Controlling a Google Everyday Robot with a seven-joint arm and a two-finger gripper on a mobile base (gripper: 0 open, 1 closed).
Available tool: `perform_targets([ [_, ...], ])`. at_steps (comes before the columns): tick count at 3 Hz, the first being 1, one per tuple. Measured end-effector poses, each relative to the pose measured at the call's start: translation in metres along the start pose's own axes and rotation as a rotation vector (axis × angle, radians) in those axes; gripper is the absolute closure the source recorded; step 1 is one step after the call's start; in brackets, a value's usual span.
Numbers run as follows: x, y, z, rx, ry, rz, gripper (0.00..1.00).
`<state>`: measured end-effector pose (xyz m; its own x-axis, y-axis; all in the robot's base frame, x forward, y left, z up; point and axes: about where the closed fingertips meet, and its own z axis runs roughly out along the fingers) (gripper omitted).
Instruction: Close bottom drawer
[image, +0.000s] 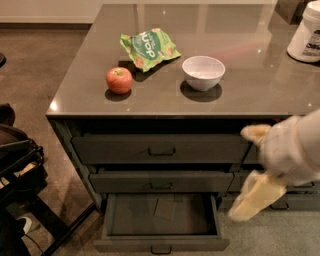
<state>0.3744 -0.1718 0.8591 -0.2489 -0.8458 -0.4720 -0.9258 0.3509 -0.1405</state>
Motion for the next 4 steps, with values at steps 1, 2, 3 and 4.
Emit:
perform_targets([
  [1, 0.012, 0.037, 0.099, -0.109, -0.087, 0.049, 0.0],
  [2, 0.035, 0.06, 0.15, -0.146, -0.088, 0.092, 0.0],
  [3, 0.036, 0.059, 0.149, -0.141, -0.085, 0.092, 0.17],
  [4, 0.036, 0.059, 0.149, -0.141, -0.085, 0.092, 0.4],
])
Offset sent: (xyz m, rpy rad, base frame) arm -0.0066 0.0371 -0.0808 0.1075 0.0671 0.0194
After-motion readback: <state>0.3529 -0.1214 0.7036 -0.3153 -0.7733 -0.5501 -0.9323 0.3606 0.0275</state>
